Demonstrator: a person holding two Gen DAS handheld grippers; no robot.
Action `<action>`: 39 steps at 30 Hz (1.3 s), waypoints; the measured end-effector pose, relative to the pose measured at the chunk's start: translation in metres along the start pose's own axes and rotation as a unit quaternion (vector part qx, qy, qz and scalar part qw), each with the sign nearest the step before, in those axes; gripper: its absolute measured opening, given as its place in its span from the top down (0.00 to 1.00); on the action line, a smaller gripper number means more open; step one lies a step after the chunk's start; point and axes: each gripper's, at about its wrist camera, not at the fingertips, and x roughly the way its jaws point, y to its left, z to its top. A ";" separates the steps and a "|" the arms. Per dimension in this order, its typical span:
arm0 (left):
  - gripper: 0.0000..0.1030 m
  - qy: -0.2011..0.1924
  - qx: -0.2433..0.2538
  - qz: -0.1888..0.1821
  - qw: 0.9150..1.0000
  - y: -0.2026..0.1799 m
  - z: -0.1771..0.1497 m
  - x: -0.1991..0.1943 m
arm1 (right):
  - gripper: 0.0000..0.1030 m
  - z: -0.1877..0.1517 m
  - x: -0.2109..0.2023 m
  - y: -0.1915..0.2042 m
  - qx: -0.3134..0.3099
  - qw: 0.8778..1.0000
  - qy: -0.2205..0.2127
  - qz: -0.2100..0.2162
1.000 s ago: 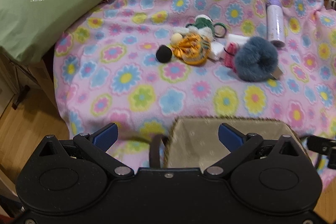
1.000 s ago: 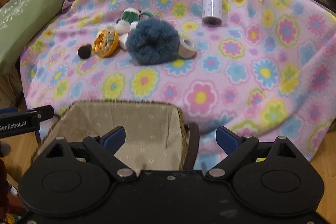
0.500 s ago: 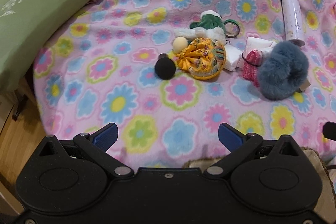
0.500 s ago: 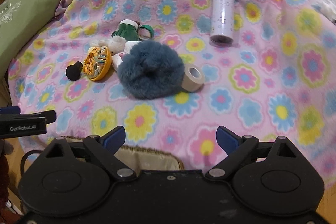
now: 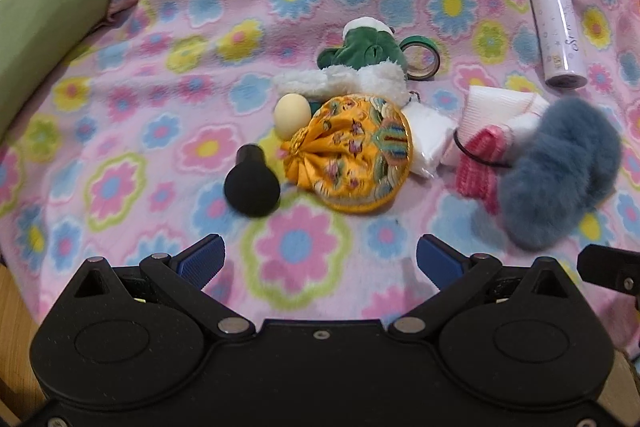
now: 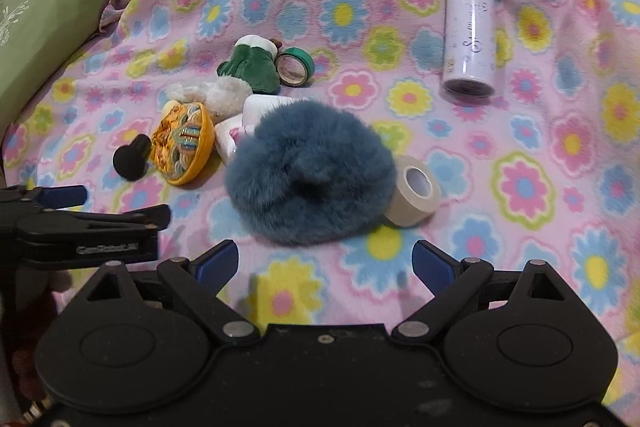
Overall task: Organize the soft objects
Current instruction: 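Reach the left tool to the yellow pouch while the right tool reaches the blue pom-pom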
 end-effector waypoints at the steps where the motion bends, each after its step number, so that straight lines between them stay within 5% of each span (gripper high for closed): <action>1: 0.04 0.000 0.000 0.001 1.000 0.000 0.002 0.005 | 0.09 0.002 0.004 0.001 0.001 1.000 0.000 0.001; 13: 0.04 -0.002 -0.030 -0.009 1.000 0.005 0.020 0.045 | 0.06 0.027 0.057 0.005 0.008 1.000 0.005 -0.007; 21: 0.04 -0.005 -0.042 -0.011 0.999 0.011 0.023 0.052 | 0.06 0.031 0.060 0.014 -0.011 0.999 -0.036 -0.023; 29: 0.04 -0.010 -0.036 -0.017 0.999 0.012 0.017 0.047 | 0.38 0.029 0.050 0.020 -0.035 0.997 -0.060 -0.028; 39: 0.04 -0.038 -0.037 -0.025 0.998 0.011 0.024 0.023 | 0.42 0.022 0.017 0.011 -0.016 0.997 -0.076 -0.020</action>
